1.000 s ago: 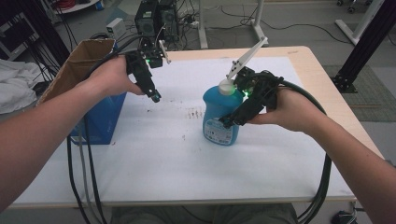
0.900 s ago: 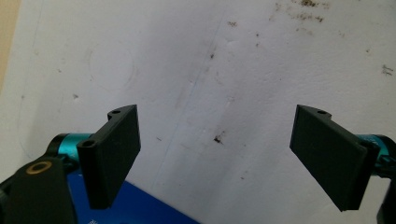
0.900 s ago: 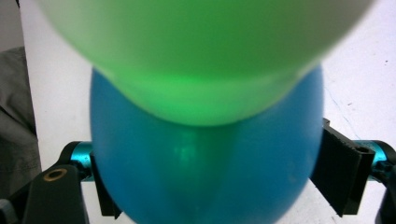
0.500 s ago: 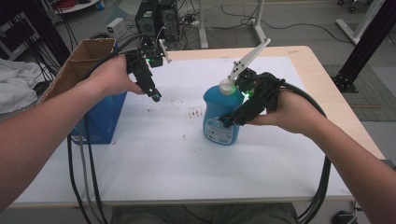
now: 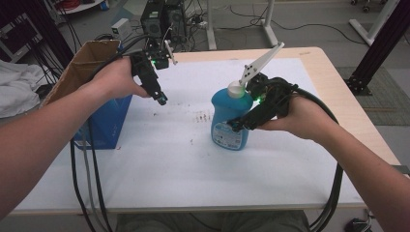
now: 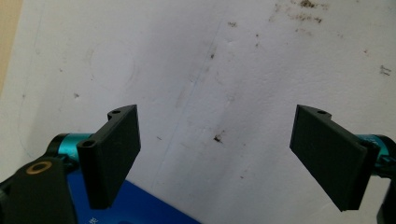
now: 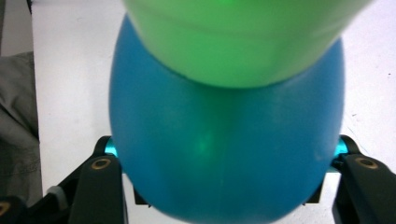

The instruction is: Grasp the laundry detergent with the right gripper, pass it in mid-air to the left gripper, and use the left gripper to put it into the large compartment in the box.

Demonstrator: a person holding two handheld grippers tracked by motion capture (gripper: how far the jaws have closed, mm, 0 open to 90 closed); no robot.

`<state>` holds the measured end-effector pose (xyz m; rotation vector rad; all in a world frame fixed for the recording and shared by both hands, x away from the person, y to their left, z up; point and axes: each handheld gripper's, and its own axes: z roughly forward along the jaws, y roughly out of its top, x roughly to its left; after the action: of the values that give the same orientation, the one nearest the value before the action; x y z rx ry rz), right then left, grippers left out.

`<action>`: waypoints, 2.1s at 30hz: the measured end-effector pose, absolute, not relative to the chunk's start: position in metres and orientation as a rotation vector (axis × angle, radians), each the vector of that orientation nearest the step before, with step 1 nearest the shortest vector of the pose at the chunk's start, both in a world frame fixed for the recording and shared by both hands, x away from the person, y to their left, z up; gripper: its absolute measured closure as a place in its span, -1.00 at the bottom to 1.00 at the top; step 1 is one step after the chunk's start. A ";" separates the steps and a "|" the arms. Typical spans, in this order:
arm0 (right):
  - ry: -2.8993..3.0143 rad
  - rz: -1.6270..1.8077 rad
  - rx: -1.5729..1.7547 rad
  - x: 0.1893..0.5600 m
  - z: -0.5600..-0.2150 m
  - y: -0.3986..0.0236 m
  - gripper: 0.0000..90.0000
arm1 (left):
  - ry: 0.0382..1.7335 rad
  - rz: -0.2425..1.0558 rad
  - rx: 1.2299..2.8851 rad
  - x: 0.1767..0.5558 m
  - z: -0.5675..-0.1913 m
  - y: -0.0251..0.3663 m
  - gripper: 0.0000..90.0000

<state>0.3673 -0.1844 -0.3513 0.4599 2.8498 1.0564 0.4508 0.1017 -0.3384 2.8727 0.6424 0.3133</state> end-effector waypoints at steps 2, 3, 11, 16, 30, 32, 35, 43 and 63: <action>2.854 1.067 0.455 0.367 -0.352 -0.185 -0.09 | 0.643 0.312 2.874 0.451 -0.338 0.102 -0.64; 2.854 1.074 0.453 0.367 -0.352 -0.185 -0.05 | 0.642 0.313 2.874 0.451 -0.338 0.101 -0.64; 2.806 1.093 0.445 0.364 -0.352 -0.188 0.01 | 0.634 0.312 2.877 0.450 -0.337 0.102 -0.64; 2.787 1.109 0.397 0.362 -0.354 -0.190 0.03 | 0.639 0.315 2.853 0.449 -0.336 0.102 -0.64; 2.861 1.134 0.296 0.374 -0.340 -0.188 0.05 | 0.577 0.284 2.781 0.439 -0.313 0.102 -0.64; 2.862 1.134 0.283 0.375 -0.337 -0.188 0.05 | 0.560 0.291 2.770 0.436 -0.303 0.101 -0.64; 2.881 1.146 0.247 0.381 -0.327 -0.185 0.05 | 0.515 0.278 2.745 0.429 -0.283 0.099 -0.64; 2.905 1.187 0.190 0.391 -0.310 -0.179 0.05 | 0.395 0.270 2.722 0.414 -0.244 0.091 -0.64; 2.969 1.203 0.062 0.411 -0.289 -0.151 0.05 | 0.230 0.185 2.715 0.399 -0.196 0.067 -0.64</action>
<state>0.4111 -0.1514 -0.2890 0.0621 2.9689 1.2025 0.3990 0.0666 -0.1957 2.7150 0.2301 0.1852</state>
